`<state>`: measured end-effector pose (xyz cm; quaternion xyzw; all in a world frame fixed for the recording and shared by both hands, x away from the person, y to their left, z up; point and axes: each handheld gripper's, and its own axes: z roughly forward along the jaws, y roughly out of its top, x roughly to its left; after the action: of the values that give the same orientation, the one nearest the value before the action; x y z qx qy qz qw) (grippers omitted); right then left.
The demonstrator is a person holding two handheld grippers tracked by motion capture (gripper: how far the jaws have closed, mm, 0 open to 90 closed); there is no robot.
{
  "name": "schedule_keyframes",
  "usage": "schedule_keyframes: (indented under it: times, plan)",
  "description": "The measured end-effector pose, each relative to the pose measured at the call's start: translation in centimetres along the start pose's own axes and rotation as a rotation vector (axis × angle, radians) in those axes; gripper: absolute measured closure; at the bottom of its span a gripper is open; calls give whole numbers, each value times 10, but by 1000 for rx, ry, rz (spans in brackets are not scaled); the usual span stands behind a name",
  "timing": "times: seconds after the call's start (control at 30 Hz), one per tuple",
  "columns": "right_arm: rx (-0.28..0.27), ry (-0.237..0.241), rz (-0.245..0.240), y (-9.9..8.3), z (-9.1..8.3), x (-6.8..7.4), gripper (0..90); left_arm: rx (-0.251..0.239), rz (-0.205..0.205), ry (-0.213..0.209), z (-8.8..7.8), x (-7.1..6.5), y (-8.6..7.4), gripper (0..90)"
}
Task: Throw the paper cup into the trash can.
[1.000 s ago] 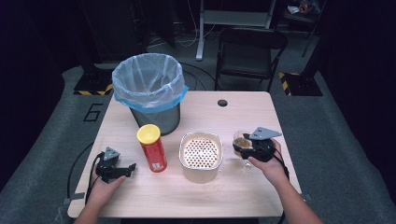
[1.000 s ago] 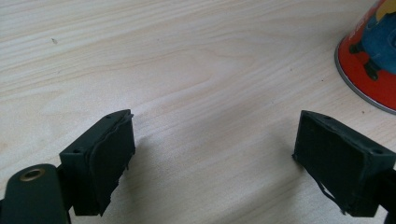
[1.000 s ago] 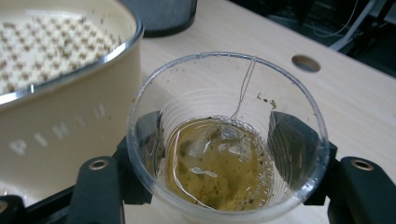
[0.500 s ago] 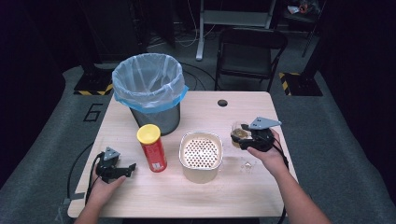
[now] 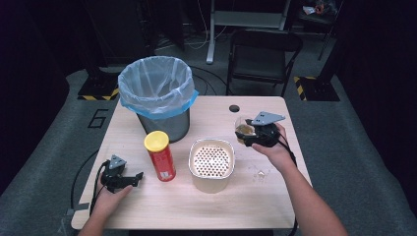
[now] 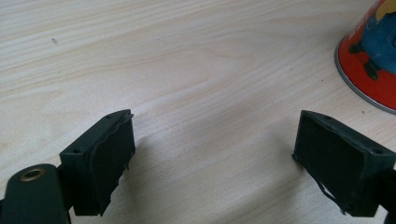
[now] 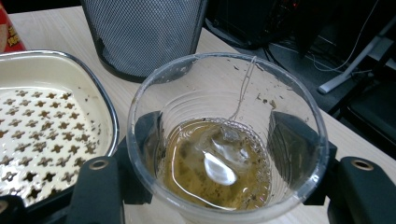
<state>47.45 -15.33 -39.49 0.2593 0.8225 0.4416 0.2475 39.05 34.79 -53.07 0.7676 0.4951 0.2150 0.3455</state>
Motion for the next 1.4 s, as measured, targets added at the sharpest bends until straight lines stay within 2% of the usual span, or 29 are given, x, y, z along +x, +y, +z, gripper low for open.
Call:
schedule_keyframes:
  times: [0.2,0.23,0.4,0.63,0.67,0.7,0.8,0.93,1.0,1.03,1.07,1.1,1.13,1.27,1.4]
  plan:
    - [2,13,-9,5,8,2,360,0,0,0,0,0,0,119]
    - [-2,12,-32,7,12,4,360,0,-1,0,0,0,0,119]
    - [-8,8,-73,11,16,6,362,0,0,0,0,0,0,119]
    - [-70,-38,-208,17,20,11,363,0,-1,0,0,0,0,119]
    - [-70,-38,-208,17,20,11,363,0,-1,0,0,0,0,119]
    - [-75,-53,-249,18,21,13,363,-1,-1,0,0,0,0,119]
    - [-77,-75,-307,19,22,17,363,0,0,0,0,0,0,119]
    - [-70,-96,-408,21,23,27,363,-1,-1,0,0,0,0,119]
    - [-73,-97,-421,22,23,29,363,0,-1,0,0,0,0,119]
    - [-73,-101,-453,23,22,34,364,0,0,0,0,0,0,119]
    - [-73,-101,-453,23,22,34,364,0,0,0,0,0,0,119]
    - [-74,-104,-480,23,22,38,364,0,0,0,0,0,0,119]
    - [-74,-103,-486,24,23,39,364,0,0,0,0,0,0,119]
    - [-76,-116,-515,25,24,42,365,0,0,0,0,0,0,119]
    - [-70,-139,-566,26,25,45,365,0,0,0,0,0,0,119]
